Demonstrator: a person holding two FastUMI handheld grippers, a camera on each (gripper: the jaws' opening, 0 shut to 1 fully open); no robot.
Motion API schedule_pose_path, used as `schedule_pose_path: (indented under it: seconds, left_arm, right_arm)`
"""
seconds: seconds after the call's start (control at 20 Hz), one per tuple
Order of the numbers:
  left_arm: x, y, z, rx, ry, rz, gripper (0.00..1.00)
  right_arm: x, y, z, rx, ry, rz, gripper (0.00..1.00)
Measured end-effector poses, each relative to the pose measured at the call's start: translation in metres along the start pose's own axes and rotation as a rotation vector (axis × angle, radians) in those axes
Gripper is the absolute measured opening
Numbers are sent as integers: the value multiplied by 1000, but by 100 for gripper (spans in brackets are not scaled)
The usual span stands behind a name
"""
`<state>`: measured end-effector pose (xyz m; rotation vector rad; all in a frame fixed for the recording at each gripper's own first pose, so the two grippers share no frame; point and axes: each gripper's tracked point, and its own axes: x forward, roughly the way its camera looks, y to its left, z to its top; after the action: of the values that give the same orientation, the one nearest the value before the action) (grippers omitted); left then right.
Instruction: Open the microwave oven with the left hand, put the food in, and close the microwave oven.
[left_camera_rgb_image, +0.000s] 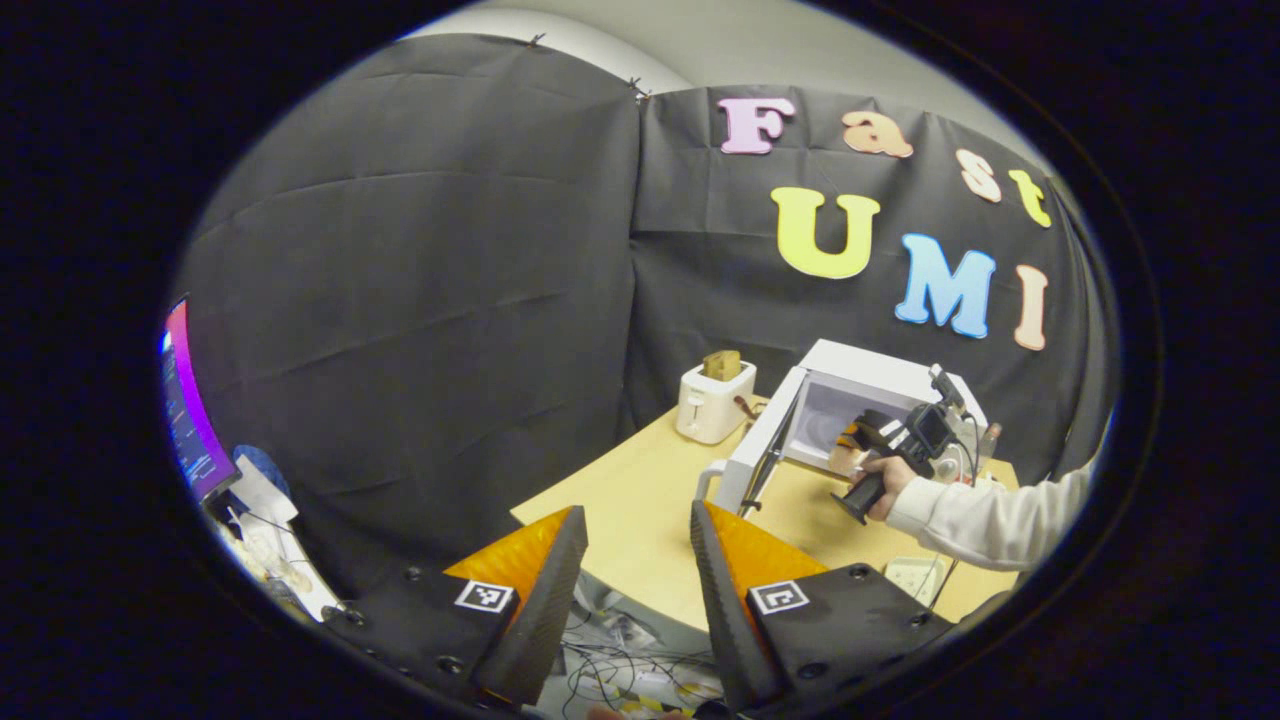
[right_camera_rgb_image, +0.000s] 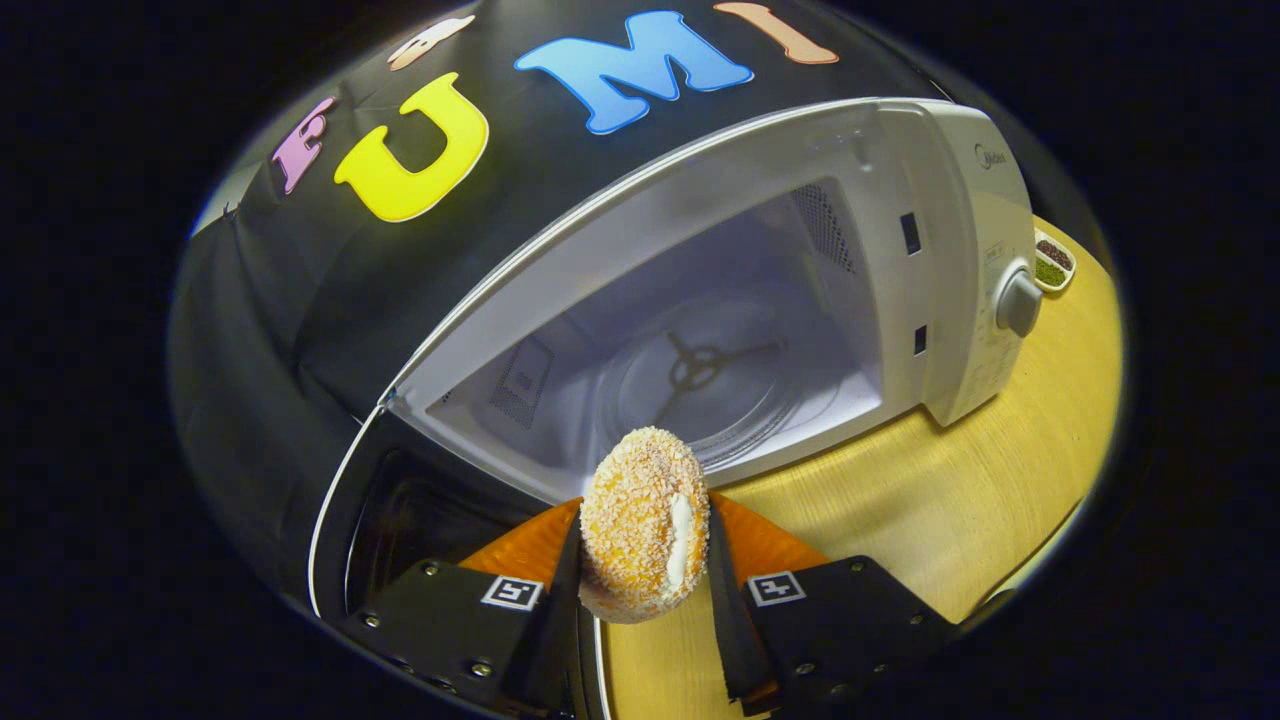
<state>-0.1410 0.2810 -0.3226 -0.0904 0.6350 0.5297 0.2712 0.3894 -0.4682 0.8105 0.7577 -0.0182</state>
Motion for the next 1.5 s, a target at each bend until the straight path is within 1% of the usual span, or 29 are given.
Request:
schedule_pose_path:
  seconds: [0.2, 0.3, 0.45, 0.5, 0.6, 0.65, 0.8, 0.9, 0.95, 1.0, 1.1, 1.15, 1.2, 1.25, 1.3, 1.4, 1.5]
  left_arm:
    - [-4, 4, -7, 7, 25, 28, 71]
    - [-5, 6, -10, 5, 44, 39, 71]
    - [-8, 8, -17, 13, 73, 53, 71]
    - [-10, 8, -18, 15, 82, 57, 77]
    - [-9, 6, -20, 19, 97, 59, 65]
    - [-9, 5, -21, 24, 105, 57, 71]
    - [-6, -3, -23, 39, 119, 45, 71]
    - [-5, -7, -24, 47, 127, 41, 71]
    - [-4, -11, -23, 54, 127, 38, 71]
    - [-2, -13, -22, 61, 127, 34, 71]
    - [0, -14, -20, 67, 129, 34, 71]
    - [1, -14, -20, 58, 132, 34, 66]
    - [1, -13, -21, 46, 136, 34, 66]
    - [3, -13, -21, 33, 140, 35, 66]
    - [2, -13, -21, 21, 139, 35, 77]
    - [4, -16, -17, 15, 133, 34, 71]
    - [4, -18, -17, 21, 131, 32, 66]
  right_arm:
    - [23, -4, 4, 55, -20, -22, 59]
    - [32, -1, 9, 79, -51, -18, 60]
    - [46, -4, 17, 93, -98, -35, 59]
    - [53, -7, 20, 103, -105, -48, 60]
    - [63, -12, 21, 146, -101, -65, 59]
    - [67, -14, 23, 156, -112, -72, 60]
    - [82, -22, 36, 177, -164, -102, 59]
    - [85, -25, 39, 180, -188, -104, 59]
    - [87, -29, 37, 185, -192, -117, 65]
    - [91, -33, 37, 186, -195, -133, 64]
    - [93, -33, 42, 198, -217, -137, 64]
    - [93, -32, 38, 201, -224, -125, 64]
    - [93, -30, 37, 192, -227, -116, 65]
    - [98, -32, 38, 186, -222, -120, 72]
    - [97, -32, 38, 190, -233, -122, 74]
    - [94, -32, 39, 203, -235, -131, 74]
    - [94, -31, 37, 200, -221, -129, 78]
